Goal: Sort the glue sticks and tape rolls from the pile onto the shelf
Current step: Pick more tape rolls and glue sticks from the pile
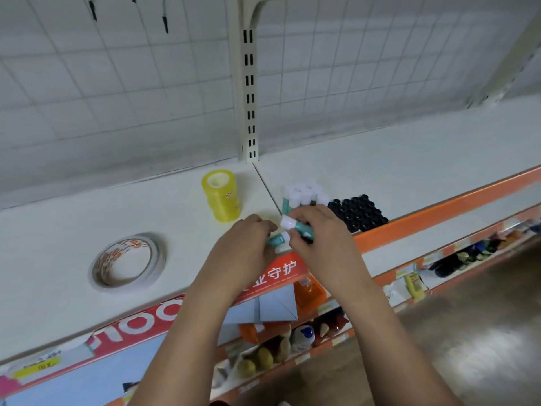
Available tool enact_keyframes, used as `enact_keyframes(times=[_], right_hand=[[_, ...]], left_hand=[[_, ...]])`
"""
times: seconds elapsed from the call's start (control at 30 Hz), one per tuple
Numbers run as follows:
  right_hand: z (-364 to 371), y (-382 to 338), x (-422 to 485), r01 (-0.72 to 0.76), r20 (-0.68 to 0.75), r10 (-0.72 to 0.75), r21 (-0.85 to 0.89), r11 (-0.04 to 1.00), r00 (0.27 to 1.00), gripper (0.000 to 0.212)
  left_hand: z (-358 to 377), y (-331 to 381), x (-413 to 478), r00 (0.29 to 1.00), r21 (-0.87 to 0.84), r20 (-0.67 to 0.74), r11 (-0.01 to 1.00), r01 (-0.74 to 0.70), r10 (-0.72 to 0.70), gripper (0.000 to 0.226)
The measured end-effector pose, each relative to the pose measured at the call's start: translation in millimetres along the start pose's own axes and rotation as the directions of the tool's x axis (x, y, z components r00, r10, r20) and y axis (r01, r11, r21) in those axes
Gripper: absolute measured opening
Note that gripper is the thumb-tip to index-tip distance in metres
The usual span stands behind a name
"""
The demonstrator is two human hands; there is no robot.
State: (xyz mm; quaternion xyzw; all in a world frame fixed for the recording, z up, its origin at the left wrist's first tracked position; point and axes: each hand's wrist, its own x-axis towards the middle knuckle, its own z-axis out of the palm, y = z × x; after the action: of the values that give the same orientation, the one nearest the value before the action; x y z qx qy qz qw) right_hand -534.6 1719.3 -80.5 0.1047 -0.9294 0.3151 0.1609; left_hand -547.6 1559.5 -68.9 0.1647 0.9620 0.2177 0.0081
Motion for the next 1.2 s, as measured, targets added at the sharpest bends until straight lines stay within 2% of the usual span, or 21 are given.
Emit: enact_keyframes(times=[0.17, 0.4, 0.7, 0.77, 0.9, 0.97, 1.07, 1.2], right_hand=[[1, -1, -5, -0.028, 0.004, 0.028, 0.01, 1.0, 1.0, 0.025], [-6, -6, -7, -0.044, 0.01, 0.044, 0.051, 0.998, 0.999, 0.026], [-22, 7, -4, -0.073, -0.034, 0.079, 0.142, 0.987, 0.996, 0.031], [-28, 18, -4, -0.09, -0.028, 0.096, 0.164, 0.982, 0.995, 0.035], [-35, 43, 3, -0.112, -0.06, 0.12, 0.122, 0.986, 0.991, 0.016], [-34, 53, 8, -0.131, -0.087, 0.143, 0.133, 0.982, 0.986, 0.02], [-30, 62, 16, -0.139, -0.025, 0.146, 0.185, 0.973, 0.989, 0.031], [-22, 67, 21, -0.074, 0.035, 0.068, 0.215, 0.974, 0.997, 0.021]], left_hand=[[-5, 5, 2, 0.977, -0.221, -0.213, 0.973, -0.059, 0.01, 0.012], [-2, 5, 7, 0.97, -0.422, -0.227, 0.906, -0.017, -0.087, 0.007], [-7, 28, 6, 0.927, -0.583, -0.341, 0.808, -0.079, -0.156, 0.011], [-9, 35, 10, 0.906, -0.584, -0.381, 0.808, -0.083, -0.183, 0.015], [-1, 50, 18, 0.865, -0.489, -0.468, 0.868, -0.084, -0.18, 0.016], [7, 58, 20, 0.848, -0.442, -0.502, 0.893, -0.08, -0.172, 0.014], [18, 66, 22, 0.819, -0.347, -0.555, 0.935, -0.069, -0.146, 0.013], [28, 72, 25, 0.784, -0.273, -0.608, 0.961, -0.053, -0.129, 0.013]])
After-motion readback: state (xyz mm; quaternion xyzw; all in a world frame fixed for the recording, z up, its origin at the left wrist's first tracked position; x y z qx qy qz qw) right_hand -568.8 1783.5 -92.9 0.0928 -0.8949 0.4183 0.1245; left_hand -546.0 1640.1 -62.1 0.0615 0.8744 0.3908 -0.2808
